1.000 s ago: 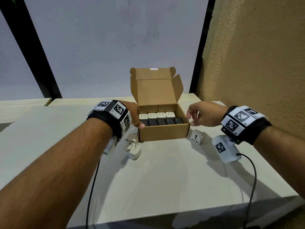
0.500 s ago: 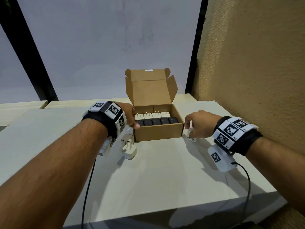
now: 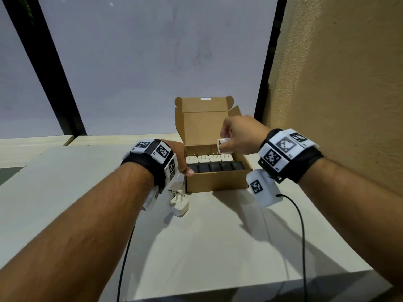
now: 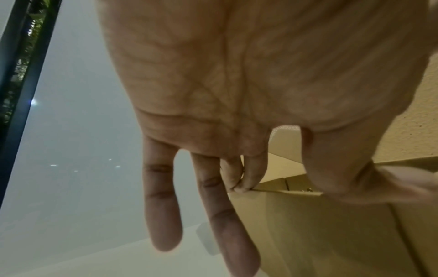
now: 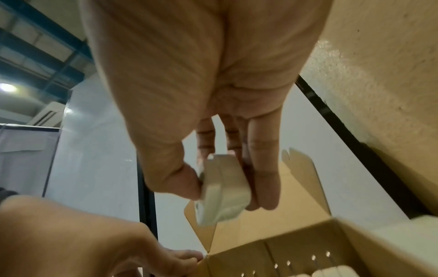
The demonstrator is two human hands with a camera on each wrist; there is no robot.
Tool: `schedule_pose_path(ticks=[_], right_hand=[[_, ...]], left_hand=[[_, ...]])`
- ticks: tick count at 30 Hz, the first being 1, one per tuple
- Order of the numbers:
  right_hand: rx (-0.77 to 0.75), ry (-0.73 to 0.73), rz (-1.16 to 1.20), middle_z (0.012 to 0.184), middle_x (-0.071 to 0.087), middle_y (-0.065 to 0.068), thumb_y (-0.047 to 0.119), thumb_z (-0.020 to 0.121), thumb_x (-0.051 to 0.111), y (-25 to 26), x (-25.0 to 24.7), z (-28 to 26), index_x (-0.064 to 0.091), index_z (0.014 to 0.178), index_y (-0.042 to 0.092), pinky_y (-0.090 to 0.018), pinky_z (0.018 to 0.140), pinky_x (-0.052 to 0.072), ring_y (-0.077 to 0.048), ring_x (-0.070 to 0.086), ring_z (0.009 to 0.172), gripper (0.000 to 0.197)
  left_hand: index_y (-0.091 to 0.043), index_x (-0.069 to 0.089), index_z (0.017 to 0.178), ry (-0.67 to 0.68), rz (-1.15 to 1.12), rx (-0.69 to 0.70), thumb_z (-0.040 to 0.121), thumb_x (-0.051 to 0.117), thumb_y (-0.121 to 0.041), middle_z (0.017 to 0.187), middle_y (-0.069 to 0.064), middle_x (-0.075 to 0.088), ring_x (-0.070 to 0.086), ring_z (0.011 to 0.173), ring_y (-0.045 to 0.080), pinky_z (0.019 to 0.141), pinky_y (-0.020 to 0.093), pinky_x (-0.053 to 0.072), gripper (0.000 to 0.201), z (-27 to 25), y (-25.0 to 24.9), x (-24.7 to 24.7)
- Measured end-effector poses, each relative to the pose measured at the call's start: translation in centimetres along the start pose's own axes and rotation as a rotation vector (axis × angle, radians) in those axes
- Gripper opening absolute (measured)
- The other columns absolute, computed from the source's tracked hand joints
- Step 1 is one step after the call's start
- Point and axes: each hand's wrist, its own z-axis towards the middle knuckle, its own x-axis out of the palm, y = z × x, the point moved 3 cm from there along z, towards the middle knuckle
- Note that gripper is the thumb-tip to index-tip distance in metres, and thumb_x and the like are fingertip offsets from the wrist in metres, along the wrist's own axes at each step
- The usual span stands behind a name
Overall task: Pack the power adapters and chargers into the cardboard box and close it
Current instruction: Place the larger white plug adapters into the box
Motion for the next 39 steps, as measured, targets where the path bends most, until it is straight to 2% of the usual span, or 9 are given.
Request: schedule_pose_path(ticks=[4,6,9,12,16,19,21,25,39], right_hand=[[0.039,-0.014,0.196,0.085,0.057,0.006,0.029,0.082,0.071,1.0,1.6,2.1,0.067,0.105,0.024,-0.018,0.052,0.040,-0.008,0.055,0.070,0.024],[0.076,-0.009,0.308,0.092,0.067,0.001,0.026,0.083,0.071,1.1,2.5,2.9,0.070,0.105,0.022,-0.020,0.053,0.049,-0.011,0.060,0.069,0.022],[0.092,0.034,0.349,0.092,0.071,0.001,0.025,0.082,0.075,1.0,3.8,3.5,0.070,0.104,0.021,-0.021,0.056,0.051,-0.010,0.065,0.071,0.023],[0.115,0.070,0.332,0.091,0.072,0.002,0.024,0.078,0.079,0.7,4.9,3.8,0.069,0.095,0.024,-0.025,0.068,0.053,-0.014,0.067,0.081,0.021],[0.151,0.076,0.336,0.086,0.073,0.000,0.022,0.074,0.083,0.7,6.2,4.3,0.068,0.083,0.025,-0.038,0.083,0.058,-0.019,0.069,0.083,0.017],[0.155,0.084,0.347,0.094,0.074,-0.004,0.021,0.076,0.081,1.0,6.9,4.4,0.071,0.093,0.020,-0.031,0.077,0.057,-0.020,0.070,0.088,0.020],[0.143,0.090,0.330,0.099,0.073,-0.004,0.022,0.077,0.081,1.3,7.1,4.4,0.070,0.097,0.020,-0.027,0.071,0.052,-0.021,0.068,0.091,0.023],[0.127,0.102,0.280,0.107,0.069,-0.003,0.020,0.077,0.079,1.9,7.6,4.4,0.070,0.101,0.020,-0.025,0.072,0.044,-0.018,0.061,0.092,0.025],[0.114,0.061,0.212,0.115,0.065,-0.007,0.020,0.083,0.073,2.5,8.4,4.6,0.069,0.107,0.017,-0.026,0.080,0.047,-0.023,0.062,0.102,0.024]], left_hand=[[-0.013,0.059,0.126,-0.028,-0.012,0.006,0.077,0.070,-0.057,0.085,0.001,0.066,0.065,0.091,0.021,0.079,0.029,0.043,0.067,-0.3,-0.1,0.1],[-0.012,0.059,0.126,-0.031,-0.012,0.011,0.078,0.070,-0.057,0.084,0.001,0.066,0.064,0.093,0.021,0.078,0.029,0.043,0.066,-0.3,-0.2,0.0],[-0.012,0.059,0.125,-0.015,-0.017,0.023,0.079,0.069,-0.055,0.073,-0.002,0.060,0.061,0.086,0.020,0.074,0.028,0.041,0.064,-0.2,-0.2,0.0],[-0.011,0.059,0.125,0.002,-0.028,0.034,0.079,0.071,-0.053,0.075,-0.001,0.061,0.059,0.082,0.019,0.069,0.026,0.040,0.063,-0.1,-0.2,-0.1],[-0.012,0.058,0.126,0.003,-0.031,0.025,0.077,0.071,-0.054,0.092,0.004,0.064,0.060,0.085,0.020,0.077,0.029,0.044,0.066,0.1,-0.2,0.0],[-0.010,0.059,0.125,0.000,-0.045,0.052,0.079,0.071,-0.051,0.088,0.004,0.061,0.057,0.079,0.018,0.061,0.023,0.039,0.063,0.1,-0.1,0.0],[-0.013,0.058,0.127,-0.003,-0.054,0.055,0.080,0.071,-0.050,0.083,0.001,0.061,0.058,0.080,0.018,0.067,0.025,0.041,0.062,0.0,-0.1,0.0],[-0.017,0.057,0.131,-0.038,-0.038,0.022,0.079,0.071,-0.053,0.065,-0.007,0.057,0.061,0.085,0.018,0.077,0.027,0.040,0.065,-0.1,-0.1,0.1],[-0.014,0.049,0.140,-0.049,-0.043,0.018,0.082,0.068,-0.052,0.066,-0.007,0.055,0.059,0.091,0.017,0.079,0.027,0.037,0.071,-0.4,-0.3,0.0]])
